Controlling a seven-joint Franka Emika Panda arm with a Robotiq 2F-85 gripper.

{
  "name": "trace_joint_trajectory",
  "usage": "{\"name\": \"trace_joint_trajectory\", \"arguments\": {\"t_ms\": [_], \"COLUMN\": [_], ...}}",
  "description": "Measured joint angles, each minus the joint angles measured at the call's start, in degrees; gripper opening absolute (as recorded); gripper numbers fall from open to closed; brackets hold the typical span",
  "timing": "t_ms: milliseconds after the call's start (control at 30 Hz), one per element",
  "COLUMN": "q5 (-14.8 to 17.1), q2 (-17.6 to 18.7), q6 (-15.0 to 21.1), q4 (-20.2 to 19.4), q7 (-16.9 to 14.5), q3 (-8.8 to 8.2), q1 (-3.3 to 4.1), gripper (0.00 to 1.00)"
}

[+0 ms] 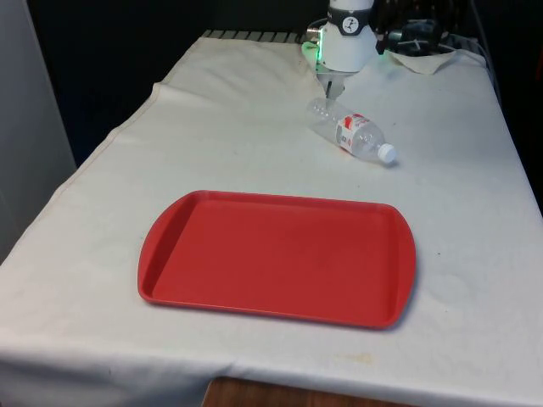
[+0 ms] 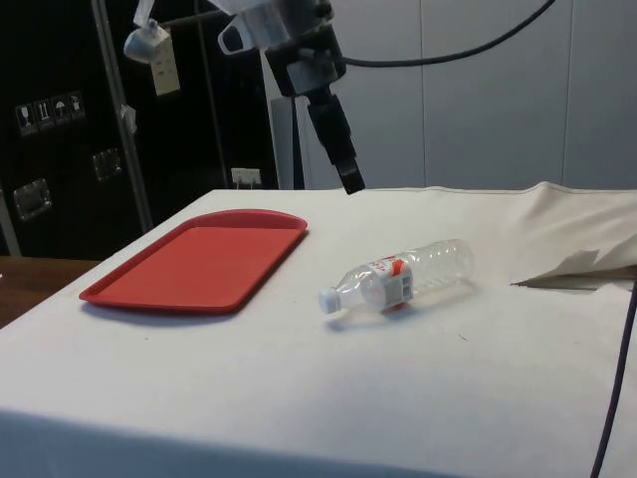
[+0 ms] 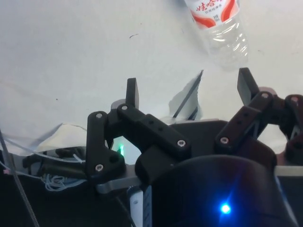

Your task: Place the bottle upright on the tray.

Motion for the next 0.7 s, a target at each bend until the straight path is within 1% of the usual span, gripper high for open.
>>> {"name": "trace_joint_trajectory", "arguments": {"t_ms": [400,700], "q5": [-1.5,-2.3], "q2": [1.7,4.0], "q6": [0.0,0.2], "q4": [-0.2,-0.2], "q7": [-1.3,-2.3], "q3": [0.06,0.17], "q1": [0.00,0.00], "gripper": [1.00,1.00]}}
